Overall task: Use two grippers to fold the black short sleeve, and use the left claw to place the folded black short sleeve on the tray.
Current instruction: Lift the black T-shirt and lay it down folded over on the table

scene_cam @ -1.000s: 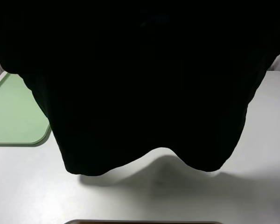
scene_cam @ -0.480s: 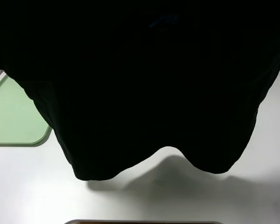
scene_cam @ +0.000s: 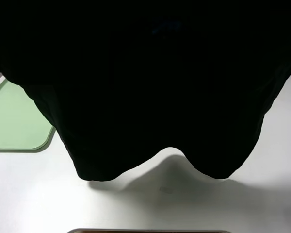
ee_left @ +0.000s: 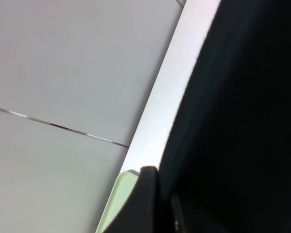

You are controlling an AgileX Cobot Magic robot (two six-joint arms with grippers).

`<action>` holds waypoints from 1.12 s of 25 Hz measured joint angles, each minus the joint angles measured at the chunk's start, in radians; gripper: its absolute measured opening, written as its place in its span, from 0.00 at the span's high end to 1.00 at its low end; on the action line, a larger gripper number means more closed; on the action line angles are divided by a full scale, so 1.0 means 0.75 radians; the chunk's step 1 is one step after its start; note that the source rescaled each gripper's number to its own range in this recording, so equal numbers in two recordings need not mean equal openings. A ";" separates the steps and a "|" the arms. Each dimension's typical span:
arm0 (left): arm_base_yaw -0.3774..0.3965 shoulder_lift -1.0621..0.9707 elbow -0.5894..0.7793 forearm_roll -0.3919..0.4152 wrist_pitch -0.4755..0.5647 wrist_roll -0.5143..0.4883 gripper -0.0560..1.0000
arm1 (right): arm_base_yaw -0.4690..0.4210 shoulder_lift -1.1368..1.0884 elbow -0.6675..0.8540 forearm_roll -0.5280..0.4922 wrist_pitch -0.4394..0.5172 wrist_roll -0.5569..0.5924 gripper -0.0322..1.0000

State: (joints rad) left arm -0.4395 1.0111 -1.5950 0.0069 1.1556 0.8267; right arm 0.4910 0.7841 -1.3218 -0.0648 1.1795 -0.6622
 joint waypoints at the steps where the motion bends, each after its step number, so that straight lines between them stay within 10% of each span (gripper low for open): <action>1: 0.000 -0.003 0.000 0.000 0.000 0.000 0.95 | 0.000 -0.001 0.007 0.008 0.000 0.000 0.97; 20: 0.000 0.254 0.000 0.145 0.001 -0.060 0.95 | 0.000 0.207 0.063 -0.179 -0.022 0.000 0.97; 28: 0.000 0.556 0.000 0.367 -0.105 -0.045 0.95 | -0.125 0.578 0.102 -0.340 -0.372 0.000 0.97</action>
State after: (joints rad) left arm -0.4395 1.4278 -1.5950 0.2819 1.0770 0.7932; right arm 0.3971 1.2175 -1.2452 -0.3198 0.9004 -0.6622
